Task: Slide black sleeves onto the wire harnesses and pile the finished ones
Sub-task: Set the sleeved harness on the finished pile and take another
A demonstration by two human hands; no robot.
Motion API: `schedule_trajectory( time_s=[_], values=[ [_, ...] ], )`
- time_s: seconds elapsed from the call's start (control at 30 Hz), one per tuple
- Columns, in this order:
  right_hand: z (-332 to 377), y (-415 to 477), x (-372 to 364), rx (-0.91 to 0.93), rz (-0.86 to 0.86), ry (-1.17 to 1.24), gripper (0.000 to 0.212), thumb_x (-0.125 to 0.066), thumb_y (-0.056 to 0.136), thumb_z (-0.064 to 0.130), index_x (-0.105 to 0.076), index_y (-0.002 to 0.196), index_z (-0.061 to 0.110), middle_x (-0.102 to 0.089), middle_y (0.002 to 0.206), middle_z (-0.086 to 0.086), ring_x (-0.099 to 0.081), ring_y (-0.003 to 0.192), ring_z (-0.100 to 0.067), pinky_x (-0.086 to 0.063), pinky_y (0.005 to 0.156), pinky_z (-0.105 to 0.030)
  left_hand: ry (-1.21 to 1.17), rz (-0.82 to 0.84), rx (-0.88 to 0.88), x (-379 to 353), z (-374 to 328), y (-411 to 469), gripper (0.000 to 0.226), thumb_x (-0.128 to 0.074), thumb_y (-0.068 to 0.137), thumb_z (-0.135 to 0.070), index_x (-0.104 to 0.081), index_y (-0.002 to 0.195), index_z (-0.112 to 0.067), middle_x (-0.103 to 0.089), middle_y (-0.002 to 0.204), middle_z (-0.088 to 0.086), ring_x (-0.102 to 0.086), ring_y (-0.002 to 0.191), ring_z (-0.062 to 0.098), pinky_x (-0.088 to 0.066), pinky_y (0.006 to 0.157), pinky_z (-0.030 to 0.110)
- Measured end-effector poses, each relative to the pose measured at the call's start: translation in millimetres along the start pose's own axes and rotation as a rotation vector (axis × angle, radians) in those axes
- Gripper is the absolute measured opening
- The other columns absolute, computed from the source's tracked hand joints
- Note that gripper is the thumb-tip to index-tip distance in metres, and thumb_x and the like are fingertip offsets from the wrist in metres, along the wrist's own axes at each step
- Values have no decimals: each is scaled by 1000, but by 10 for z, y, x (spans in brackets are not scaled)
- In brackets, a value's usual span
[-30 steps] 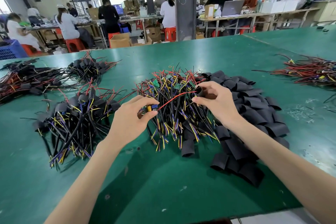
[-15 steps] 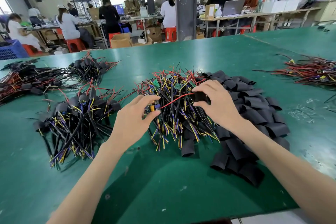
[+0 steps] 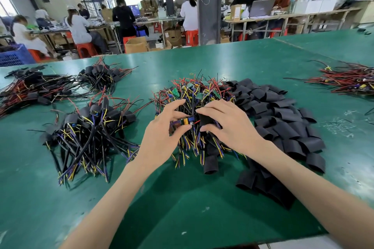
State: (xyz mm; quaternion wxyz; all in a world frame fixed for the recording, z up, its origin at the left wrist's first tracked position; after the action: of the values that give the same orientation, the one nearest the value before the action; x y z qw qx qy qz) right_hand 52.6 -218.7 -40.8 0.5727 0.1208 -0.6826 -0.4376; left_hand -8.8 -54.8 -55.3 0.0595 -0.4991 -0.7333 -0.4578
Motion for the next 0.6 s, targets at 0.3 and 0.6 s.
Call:
schedule_trajectory(
  time_s=[0.3,0.6],
  values=[
    [27,-23,-45,-35,84,132,42,-76,76,18,-66,115,4,-64,104,-10,-64,85,-32,-54,71,-45,-24,1,-28,-45,-39,-13,55,-71,82,-22,-42,123,-45,-68,97,-16,-63,89,-1,-46,88,15],
    [10,-6,-50,-43,77,255,42,-78,74,17,-68,111,1,-63,97,-12,-63,84,-28,-54,72,-44,-44,16,-35,-21,-101,-10,64,-75,79,-11,-44,113,-55,-69,96,-16,-61,87,-6,-40,85,5]
  ],
)
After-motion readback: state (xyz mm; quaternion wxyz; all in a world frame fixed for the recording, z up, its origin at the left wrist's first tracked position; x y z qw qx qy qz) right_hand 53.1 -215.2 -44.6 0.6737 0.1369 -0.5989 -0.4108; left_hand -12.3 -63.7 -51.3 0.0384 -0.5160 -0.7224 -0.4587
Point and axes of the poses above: each hand's wrist, its own y-axis towards the middle knuckle, its own x-axis out of the back of the hand, z = x × y, the point moved 4 cm from there along y, towards the middle knuckle
